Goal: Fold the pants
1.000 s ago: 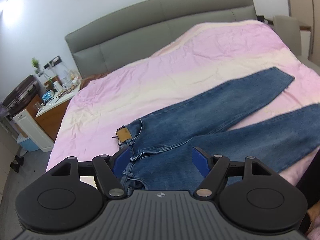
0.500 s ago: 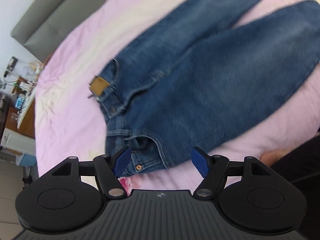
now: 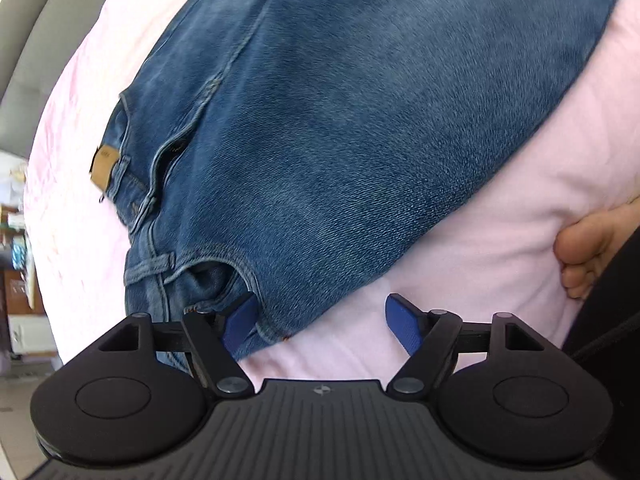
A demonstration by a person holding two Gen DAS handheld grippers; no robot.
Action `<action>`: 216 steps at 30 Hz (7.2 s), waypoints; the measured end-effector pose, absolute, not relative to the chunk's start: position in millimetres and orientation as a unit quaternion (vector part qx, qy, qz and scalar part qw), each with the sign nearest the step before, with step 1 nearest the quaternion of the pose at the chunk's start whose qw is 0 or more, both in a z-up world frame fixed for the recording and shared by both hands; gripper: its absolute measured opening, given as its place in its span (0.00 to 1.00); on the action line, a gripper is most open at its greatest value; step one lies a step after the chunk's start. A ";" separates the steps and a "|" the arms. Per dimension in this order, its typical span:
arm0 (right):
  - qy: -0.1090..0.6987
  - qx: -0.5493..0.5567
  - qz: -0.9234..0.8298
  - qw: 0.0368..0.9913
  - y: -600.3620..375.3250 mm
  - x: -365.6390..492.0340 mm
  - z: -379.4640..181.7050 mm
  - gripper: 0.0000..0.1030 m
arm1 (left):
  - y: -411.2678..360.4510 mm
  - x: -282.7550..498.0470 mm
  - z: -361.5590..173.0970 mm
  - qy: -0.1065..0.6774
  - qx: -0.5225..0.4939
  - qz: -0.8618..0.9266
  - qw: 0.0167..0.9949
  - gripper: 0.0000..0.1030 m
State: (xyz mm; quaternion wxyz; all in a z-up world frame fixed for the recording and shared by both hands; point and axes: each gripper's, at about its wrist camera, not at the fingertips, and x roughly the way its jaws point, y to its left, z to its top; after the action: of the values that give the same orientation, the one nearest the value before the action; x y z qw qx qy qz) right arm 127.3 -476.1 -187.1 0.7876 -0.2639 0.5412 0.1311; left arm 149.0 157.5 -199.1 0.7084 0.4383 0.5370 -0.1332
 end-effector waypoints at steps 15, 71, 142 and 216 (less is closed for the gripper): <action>0.510 -0.337 0.152 0.776 -450.2 127.2 -201.8 0.12 | 147.0 148.4 -227.0 0.512 0.465 -0.091 0.717 0.48; 0.473 -0.337 -0.031 0.813 -398.4 559.0 -211.6 0.00 | 168.7 406.3 -141.0 0.491 0.162 0.124 0.847 0.24; 0.412 0.184 -0.118 0.885 -565.7 452.1 -168.5 0.07 | 45.9 253.0 -165.2 0.469 -0.090 0.086 0.874 0.15; 0.381 0.200 -0.224 0.875 -567.4 369.7 -115.5 0.06 | 241.0 328.8 -95.7 0.441 -0.099 0.277 0.848 0.34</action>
State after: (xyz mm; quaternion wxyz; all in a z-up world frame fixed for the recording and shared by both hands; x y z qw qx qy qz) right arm 369.7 -567.4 -115.5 0.8746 0.1996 0.3810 -0.2236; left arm 328.8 241.0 -95.7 0.8478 -0.0989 0.4410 0.2775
